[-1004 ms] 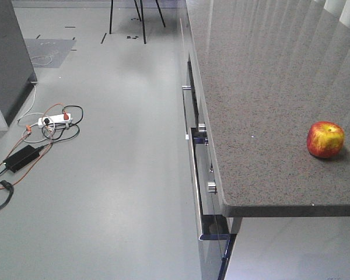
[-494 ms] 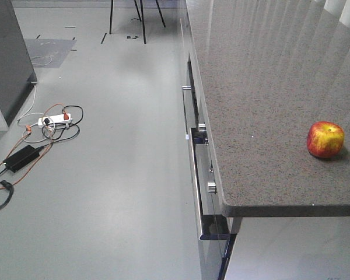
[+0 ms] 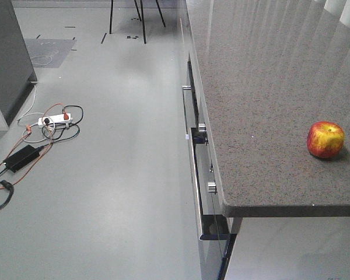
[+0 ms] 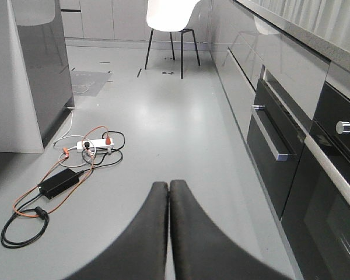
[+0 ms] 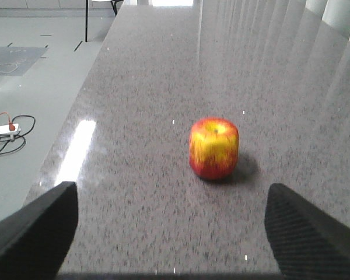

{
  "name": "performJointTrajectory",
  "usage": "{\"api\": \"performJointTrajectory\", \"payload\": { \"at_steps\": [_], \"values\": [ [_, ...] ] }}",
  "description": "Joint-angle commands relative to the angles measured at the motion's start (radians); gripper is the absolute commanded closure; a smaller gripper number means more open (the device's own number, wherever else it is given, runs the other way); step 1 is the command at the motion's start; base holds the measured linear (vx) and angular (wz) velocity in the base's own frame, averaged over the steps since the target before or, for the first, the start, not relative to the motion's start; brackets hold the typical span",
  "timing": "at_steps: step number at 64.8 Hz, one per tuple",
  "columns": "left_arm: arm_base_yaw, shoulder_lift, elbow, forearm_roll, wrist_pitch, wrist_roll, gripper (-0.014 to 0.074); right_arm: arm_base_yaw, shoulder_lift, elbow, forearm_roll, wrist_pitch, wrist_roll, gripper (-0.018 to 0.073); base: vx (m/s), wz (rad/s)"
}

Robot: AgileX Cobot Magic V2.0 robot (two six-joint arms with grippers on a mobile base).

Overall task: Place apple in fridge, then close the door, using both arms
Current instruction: 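Lower the open right gripper over the red-yellow apple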

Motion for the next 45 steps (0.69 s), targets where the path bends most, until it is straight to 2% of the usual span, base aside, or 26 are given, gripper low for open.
{"api": "performJointTrajectory", "payload": {
  "at_steps": [1,19,45],
  "values": [
    [-0.008,-0.013,0.021,-0.004,-0.078,-0.006,0.0602,-0.005,0.059,-0.094,-0.001,-0.072,0.002,-0.0054,0.0,0.0],
    [-0.008,-0.013,0.021,-0.004,-0.078,-0.006,0.0602,-0.005,0.326,-0.323,-0.001,-0.017,0.002,-0.0048,0.0,0.0],
    [-0.008,-0.013,0.021,-0.004,-0.078,-0.006,0.0602,-0.005,0.673,-0.534,-0.009,0.003,0.046,-0.0037,0.0,0.0]
  ]
}}
